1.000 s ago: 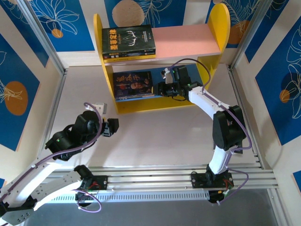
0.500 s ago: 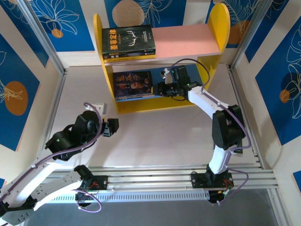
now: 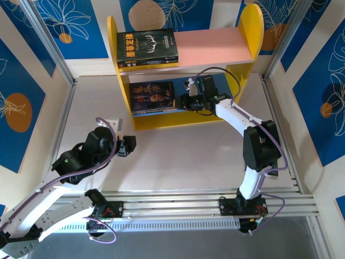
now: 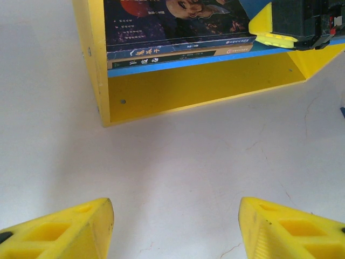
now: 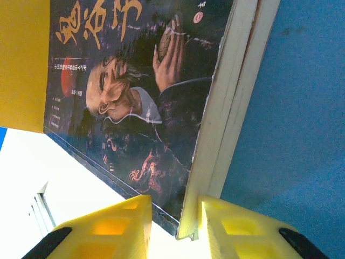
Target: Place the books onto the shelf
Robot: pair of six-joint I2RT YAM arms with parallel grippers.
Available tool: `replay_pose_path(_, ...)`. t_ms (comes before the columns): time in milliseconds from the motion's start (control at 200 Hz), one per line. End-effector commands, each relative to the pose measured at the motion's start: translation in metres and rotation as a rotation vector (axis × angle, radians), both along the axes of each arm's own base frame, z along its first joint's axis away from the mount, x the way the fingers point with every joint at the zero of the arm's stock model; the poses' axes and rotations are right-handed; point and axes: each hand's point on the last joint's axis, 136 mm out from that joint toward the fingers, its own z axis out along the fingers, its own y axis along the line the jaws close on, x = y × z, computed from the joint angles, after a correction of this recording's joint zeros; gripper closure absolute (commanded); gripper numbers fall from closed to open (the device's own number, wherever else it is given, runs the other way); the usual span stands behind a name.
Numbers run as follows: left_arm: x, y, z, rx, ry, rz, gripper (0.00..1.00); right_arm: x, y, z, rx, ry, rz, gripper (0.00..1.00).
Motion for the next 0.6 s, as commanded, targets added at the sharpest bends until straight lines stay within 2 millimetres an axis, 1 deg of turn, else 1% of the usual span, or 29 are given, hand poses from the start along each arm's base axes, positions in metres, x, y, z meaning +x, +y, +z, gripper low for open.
replay_pose_path(0,0.0015,0.0054,0.0094,-0.004,-0.027,0.014,0.37,-0.0161,0.0210,0.0230,0.057,-0.056,0.091,0.71)
replay_pose_path(200,0.0014,0.0061,0.0089,-0.004,-0.026,0.016,0.37,-0.0175,0.0212,0.0282,0.061,-0.066,0.094,0.71)
replay_pose_path(595,0.0009,0.0060,0.0085,-0.007,-0.025,0.016,0.37,-0.0226,0.0211,0.0241,0.056,-0.057,0.097,0.72)
